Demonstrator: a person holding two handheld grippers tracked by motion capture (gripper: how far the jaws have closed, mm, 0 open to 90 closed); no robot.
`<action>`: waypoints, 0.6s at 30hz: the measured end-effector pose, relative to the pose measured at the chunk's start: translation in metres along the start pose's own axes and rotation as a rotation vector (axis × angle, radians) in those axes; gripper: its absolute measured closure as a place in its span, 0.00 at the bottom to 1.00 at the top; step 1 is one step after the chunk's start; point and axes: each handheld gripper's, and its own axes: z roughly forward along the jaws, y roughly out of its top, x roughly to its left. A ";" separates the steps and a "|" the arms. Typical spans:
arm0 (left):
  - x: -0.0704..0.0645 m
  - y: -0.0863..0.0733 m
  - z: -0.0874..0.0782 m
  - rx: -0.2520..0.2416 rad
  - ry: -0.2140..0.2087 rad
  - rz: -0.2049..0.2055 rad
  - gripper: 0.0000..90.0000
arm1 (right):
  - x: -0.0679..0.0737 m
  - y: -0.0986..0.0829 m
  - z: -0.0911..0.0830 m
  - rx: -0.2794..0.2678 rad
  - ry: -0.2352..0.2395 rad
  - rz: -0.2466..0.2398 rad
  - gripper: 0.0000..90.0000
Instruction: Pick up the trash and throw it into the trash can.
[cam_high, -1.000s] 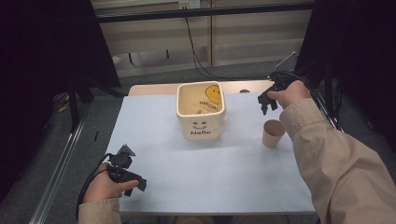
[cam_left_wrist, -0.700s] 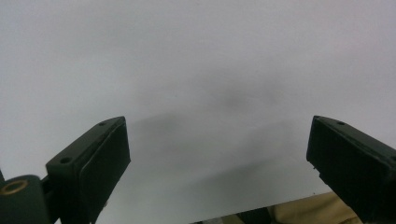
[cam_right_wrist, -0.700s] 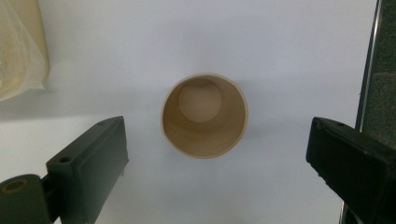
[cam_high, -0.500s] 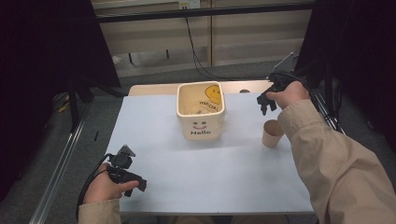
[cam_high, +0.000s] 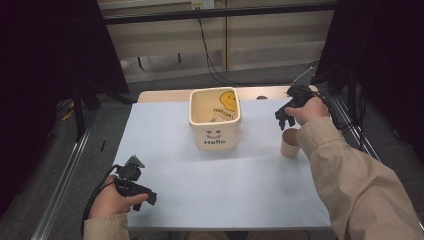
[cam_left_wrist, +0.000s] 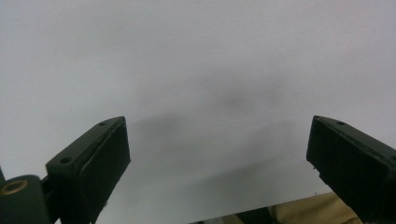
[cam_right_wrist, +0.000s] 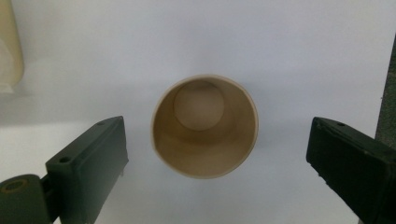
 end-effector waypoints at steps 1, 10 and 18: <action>0.000 0.000 0.000 -0.001 0.005 0.004 0.07 | 0.000 0.000 0.000 0.000 0.000 0.000 0.06; -0.001 0.000 0.000 0.000 0.006 0.002 0.07 | -0.004 -0.003 0.021 0.019 0.017 0.016 0.06; 0.000 0.000 -0.001 -0.004 0.005 -0.004 0.07 | 0.002 -0.005 0.031 0.024 0.006 0.008 0.07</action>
